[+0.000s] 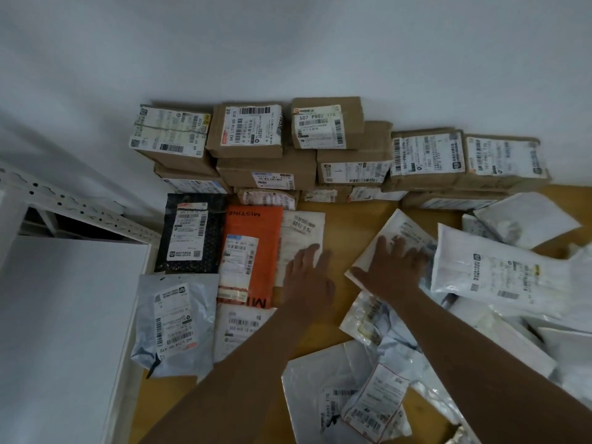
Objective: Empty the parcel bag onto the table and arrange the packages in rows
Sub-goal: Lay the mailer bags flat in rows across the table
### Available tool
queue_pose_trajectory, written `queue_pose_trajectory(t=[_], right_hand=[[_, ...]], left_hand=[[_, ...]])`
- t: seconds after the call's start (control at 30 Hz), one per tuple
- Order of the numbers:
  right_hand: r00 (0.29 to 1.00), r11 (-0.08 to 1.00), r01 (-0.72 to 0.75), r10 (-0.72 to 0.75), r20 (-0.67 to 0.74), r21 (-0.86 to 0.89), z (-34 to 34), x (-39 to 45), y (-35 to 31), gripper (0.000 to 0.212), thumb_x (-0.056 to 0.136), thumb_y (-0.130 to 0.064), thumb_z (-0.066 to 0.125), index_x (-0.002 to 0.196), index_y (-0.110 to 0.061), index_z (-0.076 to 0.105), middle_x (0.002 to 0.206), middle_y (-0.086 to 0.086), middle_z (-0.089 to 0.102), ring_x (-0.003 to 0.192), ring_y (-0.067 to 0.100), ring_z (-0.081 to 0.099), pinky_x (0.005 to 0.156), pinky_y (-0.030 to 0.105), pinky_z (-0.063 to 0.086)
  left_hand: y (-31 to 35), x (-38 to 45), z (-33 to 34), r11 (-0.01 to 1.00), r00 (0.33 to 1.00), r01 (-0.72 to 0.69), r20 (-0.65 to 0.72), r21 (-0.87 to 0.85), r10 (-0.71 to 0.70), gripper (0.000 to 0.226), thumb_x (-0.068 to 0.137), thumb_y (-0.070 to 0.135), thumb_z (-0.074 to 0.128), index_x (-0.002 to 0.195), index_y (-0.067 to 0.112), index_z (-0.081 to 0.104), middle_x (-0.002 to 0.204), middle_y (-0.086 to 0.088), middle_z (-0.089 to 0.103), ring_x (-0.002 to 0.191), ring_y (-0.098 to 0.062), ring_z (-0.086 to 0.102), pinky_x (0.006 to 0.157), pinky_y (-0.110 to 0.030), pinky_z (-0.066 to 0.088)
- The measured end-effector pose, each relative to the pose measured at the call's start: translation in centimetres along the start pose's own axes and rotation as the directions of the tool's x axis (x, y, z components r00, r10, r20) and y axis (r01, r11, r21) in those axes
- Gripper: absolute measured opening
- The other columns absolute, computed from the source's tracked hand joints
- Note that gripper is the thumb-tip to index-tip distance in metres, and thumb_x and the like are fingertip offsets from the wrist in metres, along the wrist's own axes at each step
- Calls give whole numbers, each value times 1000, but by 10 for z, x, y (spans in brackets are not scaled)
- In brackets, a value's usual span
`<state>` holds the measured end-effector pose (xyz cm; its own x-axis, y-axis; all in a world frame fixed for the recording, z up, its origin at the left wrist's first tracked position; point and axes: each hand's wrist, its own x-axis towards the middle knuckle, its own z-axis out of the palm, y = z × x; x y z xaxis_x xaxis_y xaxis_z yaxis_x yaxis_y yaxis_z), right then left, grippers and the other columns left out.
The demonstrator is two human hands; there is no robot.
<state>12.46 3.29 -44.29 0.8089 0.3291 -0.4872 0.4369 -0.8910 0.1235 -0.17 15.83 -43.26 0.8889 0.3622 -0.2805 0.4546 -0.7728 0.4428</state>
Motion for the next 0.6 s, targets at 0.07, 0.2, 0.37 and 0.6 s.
queue_pose_trajectory(t=[0.07, 0.2, 0.37, 0.6], right_hand=[[996, 997, 62, -59, 71, -40, 2, -2, 8, 97, 85, -76, 40, 154, -16, 5, 161, 23, 4, 144, 50, 14, 118, 58, 9], [990, 941, 128, -142, 23, 313, -4, -4, 14, 79, 88, -44, 56, 152, -15, 18, 160, 15, 18, 145, 36, 20, 116, 51, 24], [982, 930, 151, -181, 59, 336, -10, -3, 33, 73, 90, -40, 61, 147, -14, 24, 154, 13, 23, 138, 35, 32, 108, 48, 37], [971, 969, 238, -237, -27, 67, -2, -7, 24, 74, 92, -47, 47, 152, -19, 14, 160, 15, 14, 147, 38, 12, 119, 55, 6]], left_hand=[[24, 6, 17, 994, 994, -46, 92, -96, 55, 50, 94, 25, 49, 143, 19, 39, 148, -6, 37, 132, -28, 39, 104, -40, 36], [58, 26, 34, 876, 961, 237, 235, -419, -147, 55, 99, 19, 46, 150, 11, 27, 145, -13, 42, 129, -31, 45, 106, -41, 39], [64, 34, 32, 783, 937, 348, 204, -515, -282, 63, 88, 8, 51, 146, 21, 30, 129, -9, 57, 115, -29, 57, 96, -45, 50], [31, 20, 11, 762, 859, 501, 133, -409, -494, 67, 90, 7, 47, 147, 28, 21, 127, -11, 47, 110, -32, 54, 88, -47, 51]])
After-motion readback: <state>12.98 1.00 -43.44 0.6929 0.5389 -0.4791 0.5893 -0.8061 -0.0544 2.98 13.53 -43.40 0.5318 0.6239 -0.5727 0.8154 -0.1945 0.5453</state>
